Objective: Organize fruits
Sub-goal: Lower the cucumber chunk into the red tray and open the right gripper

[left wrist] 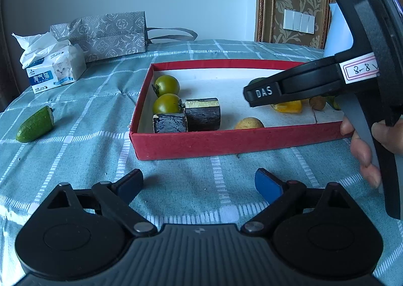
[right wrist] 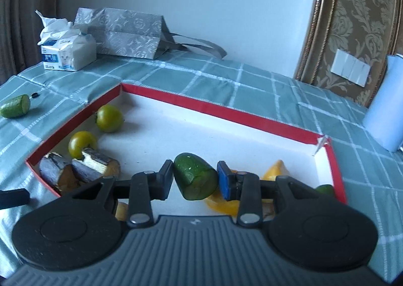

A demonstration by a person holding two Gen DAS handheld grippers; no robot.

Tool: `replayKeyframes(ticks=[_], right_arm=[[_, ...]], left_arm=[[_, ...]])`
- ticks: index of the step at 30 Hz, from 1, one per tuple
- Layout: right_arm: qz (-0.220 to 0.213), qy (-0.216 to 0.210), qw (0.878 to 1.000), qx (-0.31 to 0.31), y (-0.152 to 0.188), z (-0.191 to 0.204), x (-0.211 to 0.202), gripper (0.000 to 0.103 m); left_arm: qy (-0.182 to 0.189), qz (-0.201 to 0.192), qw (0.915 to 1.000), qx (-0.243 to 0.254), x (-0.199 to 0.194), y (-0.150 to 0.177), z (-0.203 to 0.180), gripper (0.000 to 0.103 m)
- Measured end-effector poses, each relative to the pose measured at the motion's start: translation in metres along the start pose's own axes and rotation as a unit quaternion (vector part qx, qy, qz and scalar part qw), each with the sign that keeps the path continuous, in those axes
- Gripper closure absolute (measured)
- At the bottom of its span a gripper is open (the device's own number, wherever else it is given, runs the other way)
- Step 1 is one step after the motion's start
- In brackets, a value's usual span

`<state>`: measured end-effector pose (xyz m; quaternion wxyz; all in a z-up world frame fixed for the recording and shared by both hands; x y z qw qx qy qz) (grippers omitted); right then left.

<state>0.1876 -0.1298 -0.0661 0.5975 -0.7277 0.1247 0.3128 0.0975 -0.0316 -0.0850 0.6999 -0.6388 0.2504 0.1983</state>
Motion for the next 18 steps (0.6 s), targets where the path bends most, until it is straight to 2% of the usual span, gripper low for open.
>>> replayKeyframes(ticks=[4,8,13,15,18], right_arm=[[0.002,-0.025,1.000,-0.008,-0.002,0.012,0.000,0.068],[0.028,-0.019,0.999,-0.016,0.004,0.013,0.014,0.069],[0.031,-0.017,0.999,0.005,0.002,0.003,0.017,0.069],[0.033,-0.019,0.999,0.013,0.001,0.002,0.018,0.066],[0.035,-0.027,0.999,0.015,0.002,0.005,0.015,0.052]], left_arm=[[0.000,0.000,1.0000,0.000,0.000,0.000,0.000,0.007],[0.000,0.000,1.0000,0.000,0.000,0.000,0.000,0.006],[0.000,0.000,1.0000,0.000,0.000,0.000,0.000,0.006],[0.000,0.000,1.0000,0.000,0.000,0.000,0.000,0.006],[0.000,0.000,1.0000,0.000,0.000,0.000,0.000,0.006]])
Point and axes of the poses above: each gripper's, at about its wrist camera, not at the fingertips, and x roughly the way its jaws point, z to its left, y to its underside, the point moved 9 cm from there along x, roughly the way its jaws point, and after that the axes turned 4 degrees about -y, right-handed, at the moved point
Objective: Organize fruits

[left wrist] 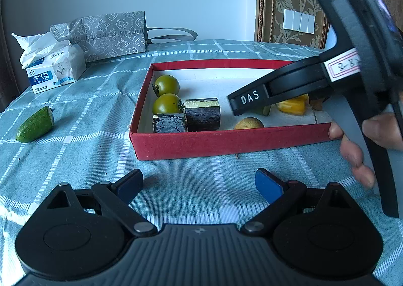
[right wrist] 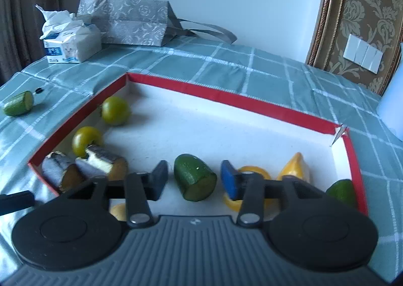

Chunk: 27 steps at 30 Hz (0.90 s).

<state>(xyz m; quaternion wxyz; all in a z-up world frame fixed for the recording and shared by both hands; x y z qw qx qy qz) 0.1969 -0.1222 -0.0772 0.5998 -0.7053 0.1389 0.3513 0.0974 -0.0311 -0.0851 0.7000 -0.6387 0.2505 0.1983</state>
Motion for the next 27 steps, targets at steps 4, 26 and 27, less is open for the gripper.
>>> replayKeyframes(ticks=[4,26,27], right_arm=[[-0.014,-0.003,1.000,0.006,0.000,0.006,-0.010,0.022],[-0.155,0.061,0.978,0.122,0.036,-0.035,-0.094,0.000],[-0.164,0.064,0.976,0.131,0.044,-0.037,-0.100,0.000]], left_arm=[[0.000,0.000,1.0000,0.000,0.000,0.000,0.000,0.006],[-0.001,-0.007,0.9999,-0.010,-0.001,-0.001,0.004,0.006],[-0.002,-0.008,0.9999,-0.014,-0.001,-0.001,0.005,0.006]])
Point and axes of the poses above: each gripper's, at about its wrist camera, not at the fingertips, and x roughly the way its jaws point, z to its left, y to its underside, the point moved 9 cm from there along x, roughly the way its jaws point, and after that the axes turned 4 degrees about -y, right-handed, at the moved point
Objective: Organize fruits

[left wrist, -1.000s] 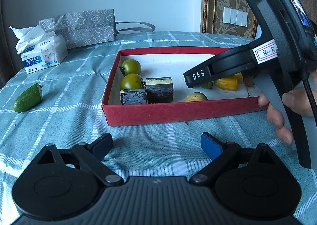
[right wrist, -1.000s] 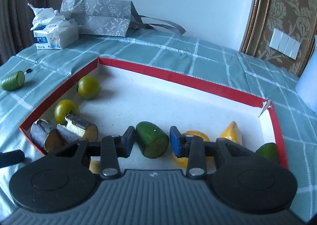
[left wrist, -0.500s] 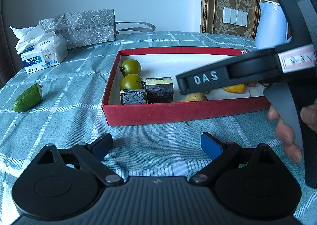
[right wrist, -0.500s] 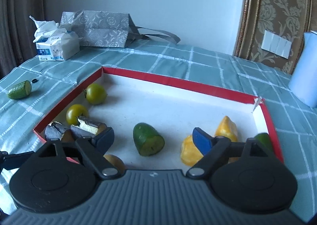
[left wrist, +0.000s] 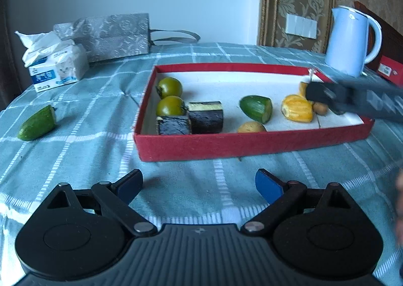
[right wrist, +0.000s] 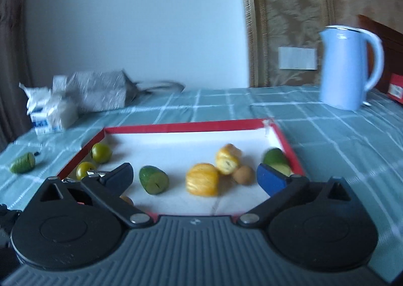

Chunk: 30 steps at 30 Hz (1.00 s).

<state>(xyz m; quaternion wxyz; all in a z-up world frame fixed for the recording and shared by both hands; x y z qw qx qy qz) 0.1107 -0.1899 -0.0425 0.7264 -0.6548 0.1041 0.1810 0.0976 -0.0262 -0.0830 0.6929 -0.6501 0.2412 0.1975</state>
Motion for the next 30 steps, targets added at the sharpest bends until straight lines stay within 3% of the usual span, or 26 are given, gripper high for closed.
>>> replayKeyframes(ticks=[6,11,15,30], right_arm=[[-0.031,0.034,0.999,0.022,0.016,-0.018,-0.033,0.000],[-0.006,0.063,0.998,0.026,0.029,-0.032,-0.038,0.000],[0.002,0.078,0.997,0.026,0.035,-0.034,-0.043,0.000],[0.000,0.105,0.994,-0.006,0.032,-0.014,-0.053,0.000]], left_arm=[[-0.024,-0.006,0.9996,-0.014,-0.004,-0.001,0.008,0.006],[-0.039,-0.019,0.9984,-0.037,-0.021,-0.001,0.013,0.006],[-0.061,-0.028,0.9973,-0.027,-0.034,-0.001,0.010,0.006],[-0.067,-0.060,0.9953,-0.035,-0.071,-0.013,0.001,0.006]])
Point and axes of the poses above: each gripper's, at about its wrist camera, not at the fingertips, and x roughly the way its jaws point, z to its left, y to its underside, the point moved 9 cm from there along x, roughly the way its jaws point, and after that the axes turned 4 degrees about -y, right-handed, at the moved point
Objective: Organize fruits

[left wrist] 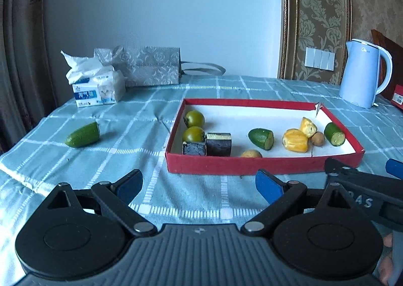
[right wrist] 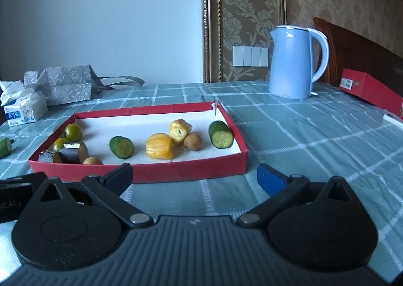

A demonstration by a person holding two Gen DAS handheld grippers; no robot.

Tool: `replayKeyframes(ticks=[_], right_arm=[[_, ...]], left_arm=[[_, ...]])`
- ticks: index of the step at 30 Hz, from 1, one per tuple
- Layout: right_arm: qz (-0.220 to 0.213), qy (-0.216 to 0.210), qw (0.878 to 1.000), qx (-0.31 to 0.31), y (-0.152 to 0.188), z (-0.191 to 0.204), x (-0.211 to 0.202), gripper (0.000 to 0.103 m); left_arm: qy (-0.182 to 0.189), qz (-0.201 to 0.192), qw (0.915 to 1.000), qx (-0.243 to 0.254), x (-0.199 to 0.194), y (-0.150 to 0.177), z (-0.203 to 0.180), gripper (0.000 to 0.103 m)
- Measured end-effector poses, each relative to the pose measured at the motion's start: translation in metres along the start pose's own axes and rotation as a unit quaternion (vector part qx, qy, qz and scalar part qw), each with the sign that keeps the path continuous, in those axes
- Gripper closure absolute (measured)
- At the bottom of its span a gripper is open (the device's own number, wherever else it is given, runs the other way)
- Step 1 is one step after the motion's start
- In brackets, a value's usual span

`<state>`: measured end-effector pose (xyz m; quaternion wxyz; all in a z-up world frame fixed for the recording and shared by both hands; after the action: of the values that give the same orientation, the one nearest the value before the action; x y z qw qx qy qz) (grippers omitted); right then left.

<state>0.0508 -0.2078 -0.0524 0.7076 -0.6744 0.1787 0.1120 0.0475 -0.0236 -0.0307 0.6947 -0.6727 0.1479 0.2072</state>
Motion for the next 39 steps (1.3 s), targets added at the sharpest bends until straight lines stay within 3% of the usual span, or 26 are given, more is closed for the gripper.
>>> replayKeyframes(ticks=[21,32,39], right_arm=[[0.028,0.024,0.999,-0.021,0.004,0.008,0.007,0.000],[0.023,0.025,0.999,-0.016,0.001,0.009,0.005,0.000],[0.022,0.024,0.999,-0.015,0.001,0.008,0.005,0.000]], left_arm=[[-0.015,-0.026,0.9991,0.029,-0.012,-0.005,-0.009,0.006],[-0.029,-0.050,0.9974,0.043,-0.016,-0.010,-0.009,0.006],[-0.021,-0.041,0.9984,0.034,-0.014,-0.009,-0.008,0.006]])
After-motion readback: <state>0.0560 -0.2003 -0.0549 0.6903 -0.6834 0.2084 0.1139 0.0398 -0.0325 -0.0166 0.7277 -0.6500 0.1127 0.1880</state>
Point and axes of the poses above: each gripper's, at about its wrist camera, not at the fingertips, and x roughly the way its jaws point, z to its left, y to its underside, the point moved 9 cm from there along x, roughly the way its jaws point, and after that the axes turned 4 degrees about -y, right-handed, at the moved point
